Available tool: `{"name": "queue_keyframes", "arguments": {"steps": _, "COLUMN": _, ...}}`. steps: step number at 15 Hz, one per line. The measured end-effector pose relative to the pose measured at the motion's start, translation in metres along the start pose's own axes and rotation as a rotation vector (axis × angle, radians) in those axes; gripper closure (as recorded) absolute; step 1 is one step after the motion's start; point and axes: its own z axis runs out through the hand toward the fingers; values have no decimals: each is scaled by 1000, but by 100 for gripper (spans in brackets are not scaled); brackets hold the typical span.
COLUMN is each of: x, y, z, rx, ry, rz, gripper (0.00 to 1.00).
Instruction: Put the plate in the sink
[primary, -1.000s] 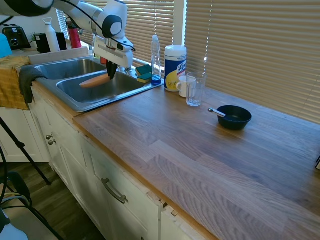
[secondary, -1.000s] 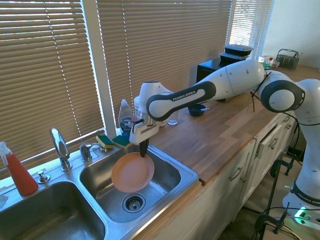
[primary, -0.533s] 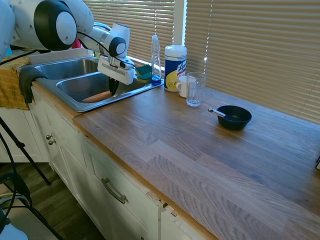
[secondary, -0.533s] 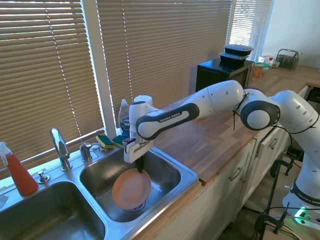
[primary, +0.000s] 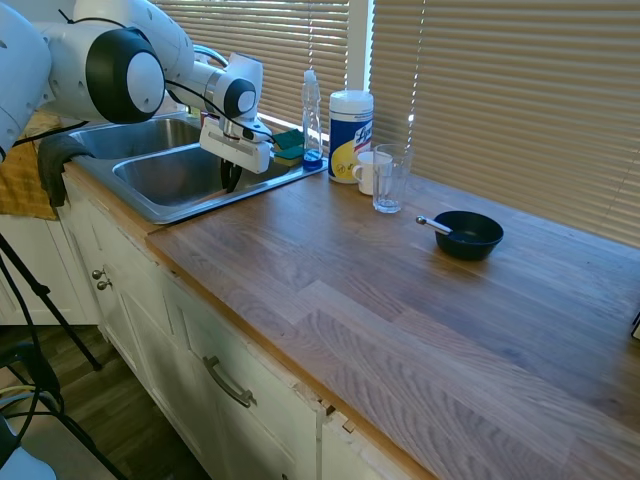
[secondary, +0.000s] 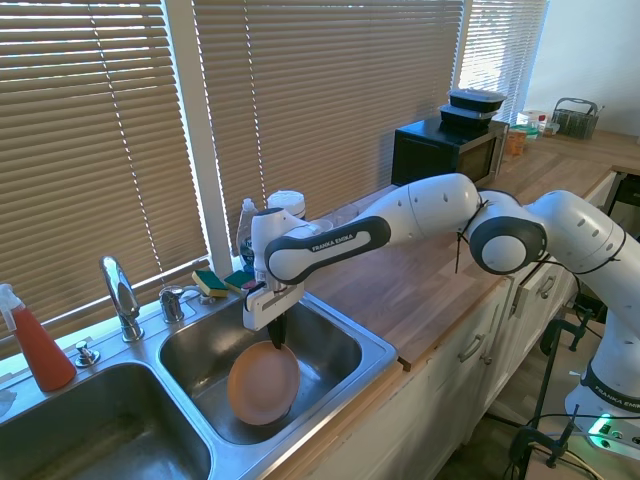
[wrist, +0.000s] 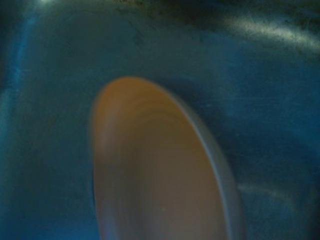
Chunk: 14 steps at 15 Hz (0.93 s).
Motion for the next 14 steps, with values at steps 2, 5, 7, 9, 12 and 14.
{"name": "queue_keyframes", "arguments": {"steps": 2, "x": 1, "y": 0, "z": -3, "rx": 4, "ry": 4, "rz": 1, "gripper": 0}}
{"name": "queue_keyframes", "arguments": {"steps": 5, "x": 3, "y": -1, "z": -16, "rx": 20, "ry": 19, "rz": 3, "gripper": 0}}
{"name": "queue_keyframes", "arguments": {"steps": 7, "x": 1, "y": -2, "z": -33, "rx": 37, "ry": 32, "rz": 0, "gripper": 0}}
{"name": "queue_keyframes", "arguments": {"steps": 9, "x": -2, "y": -2, "z": -50, "rx": 52, "ry": 44, "rz": -1, "gripper": 0}}
{"name": "queue_keyframes", "arguments": {"steps": 12, "x": -8, "y": 7, "z": -72, "rx": 79, "ry": 72, "rz": 8, "gripper": 0}}
{"name": "queue_keyframes", "arguments": {"steps": 14, "x": -18, "y": 14, "z": -93, "rx": 103, "ry": 90, "rz": 19, "gripper": 0}}
